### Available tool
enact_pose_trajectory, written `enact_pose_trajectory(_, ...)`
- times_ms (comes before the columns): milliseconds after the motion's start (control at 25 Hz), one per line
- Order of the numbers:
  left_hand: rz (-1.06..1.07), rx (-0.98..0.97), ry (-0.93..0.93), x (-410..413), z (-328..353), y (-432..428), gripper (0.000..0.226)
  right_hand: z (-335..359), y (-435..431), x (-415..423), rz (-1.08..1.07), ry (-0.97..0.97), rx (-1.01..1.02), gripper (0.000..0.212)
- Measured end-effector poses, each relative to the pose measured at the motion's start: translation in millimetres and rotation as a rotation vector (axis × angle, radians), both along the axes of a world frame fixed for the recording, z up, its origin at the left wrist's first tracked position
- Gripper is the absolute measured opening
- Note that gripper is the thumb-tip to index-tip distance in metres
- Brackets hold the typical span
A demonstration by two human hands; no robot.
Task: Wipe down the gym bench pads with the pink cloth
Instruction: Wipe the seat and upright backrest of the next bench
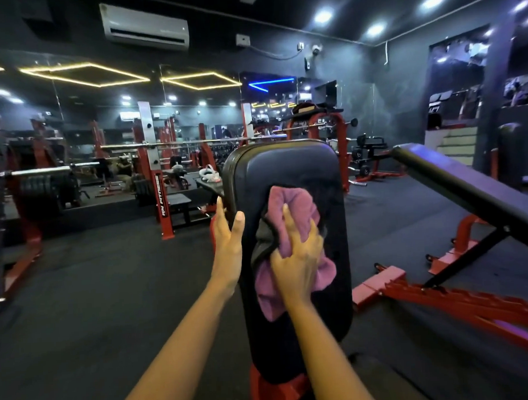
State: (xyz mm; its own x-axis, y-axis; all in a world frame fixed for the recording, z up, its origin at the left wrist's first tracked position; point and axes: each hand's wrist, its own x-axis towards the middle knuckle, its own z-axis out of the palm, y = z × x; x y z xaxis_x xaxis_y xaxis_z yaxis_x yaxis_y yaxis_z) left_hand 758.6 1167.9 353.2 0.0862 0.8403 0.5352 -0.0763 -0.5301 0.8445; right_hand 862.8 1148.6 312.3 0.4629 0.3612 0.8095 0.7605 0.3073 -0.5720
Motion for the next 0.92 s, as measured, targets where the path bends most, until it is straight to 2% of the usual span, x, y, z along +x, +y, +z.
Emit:
enact_pose_trajectory(120, -0.065, -0.100, -0.087, -11.6, -36.4, -9.2, 0.083, -43.5, -16.3, -41.5, 0.085, -0.063, -0.050, 0.048)
enact_pose_trajectory(200, -0.125, -0.163, -0.122, -11.4, -53.7, -18.3, 0.085, -60.6, -20.7, -48.7, 0.025, -0.094, -0.022, 0.054)
enact_pose_trajectory(320, -0.202, -0.255, -0.114, -5.1, -65.2, -20.0, 0.103, -62.2, -14.4, -28.5, -0.004, -0.149, 0.022, 0.062)
enact_pose_trajectory(440, -0.150, -0.169, -0.105, 1.5, -71.3, -17.7, 0.089, -59.3, -7.6, -4.0, -0.011, -0.178, 0.063, 0.060)
enact_pose_trajectory(600, -0.072, -0.156, -0.065, 9.3, -69.4, -19.3, 0.092, -41.7, 13.0, 60.3, -0.057, 0.042, 0.056, 0.064)
enact_pose_trajectory(680, -0.047, -0.159, -0.041, 10.9, -70.6, -18.0, 0.092, -32.6, 24.5, 94.1, -0.087, 0.110, 0.038, 0.058)
enact_pose_trajectory(760, -0.032, -0.153, -0.032, 12.3, -71.4, -16.9, 0.093, -29.0, 33.5, 110.8, -0.111, 0.181, 0.012, 0.050)
enact_pose_trajectory(920, -0.052, -0.162, -0.021, 13.6, -71.3, -16.4, 0.096, -32.0, 37.0, 121.9, -0.121, 0.355, -0.022, 0.051)
